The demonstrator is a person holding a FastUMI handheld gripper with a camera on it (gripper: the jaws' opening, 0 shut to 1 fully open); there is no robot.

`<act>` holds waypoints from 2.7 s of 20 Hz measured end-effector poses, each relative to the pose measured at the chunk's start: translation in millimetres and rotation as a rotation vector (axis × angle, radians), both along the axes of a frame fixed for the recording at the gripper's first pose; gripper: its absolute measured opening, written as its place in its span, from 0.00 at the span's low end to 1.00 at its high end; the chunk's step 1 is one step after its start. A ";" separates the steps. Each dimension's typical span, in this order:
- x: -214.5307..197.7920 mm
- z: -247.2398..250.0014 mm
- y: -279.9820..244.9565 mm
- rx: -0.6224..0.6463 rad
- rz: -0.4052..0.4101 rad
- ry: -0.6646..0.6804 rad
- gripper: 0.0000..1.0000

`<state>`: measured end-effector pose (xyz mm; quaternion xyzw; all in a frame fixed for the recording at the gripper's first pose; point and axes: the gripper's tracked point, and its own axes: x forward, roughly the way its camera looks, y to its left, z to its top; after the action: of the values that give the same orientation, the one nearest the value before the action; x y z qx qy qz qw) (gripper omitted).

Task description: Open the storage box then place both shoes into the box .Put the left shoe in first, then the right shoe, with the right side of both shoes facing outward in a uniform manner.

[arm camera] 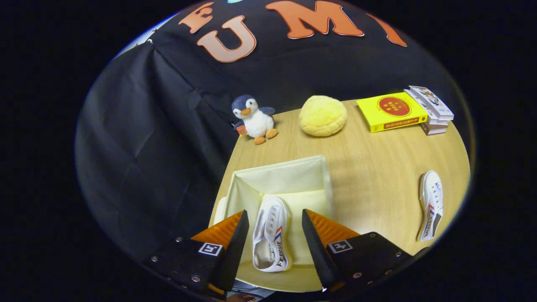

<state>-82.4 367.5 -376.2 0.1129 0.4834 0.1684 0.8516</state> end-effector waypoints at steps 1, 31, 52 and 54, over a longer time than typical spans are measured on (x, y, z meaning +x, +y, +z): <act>1.0 1.2 -21.8 -0.024 -0.010 -0.019 0.79; -31.7 -172.2 -380.4 -0.463 -0.085 -0.100 0.62; 38.9 -52.8 -339.4 -0.226 -0.281 -0.272 0.00; 43.7 -22.1 -317.8 -0.217 -0.286 -0.314 0.01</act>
<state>-38.7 49.8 -398.3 0.0606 0.3392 0.0087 0.9387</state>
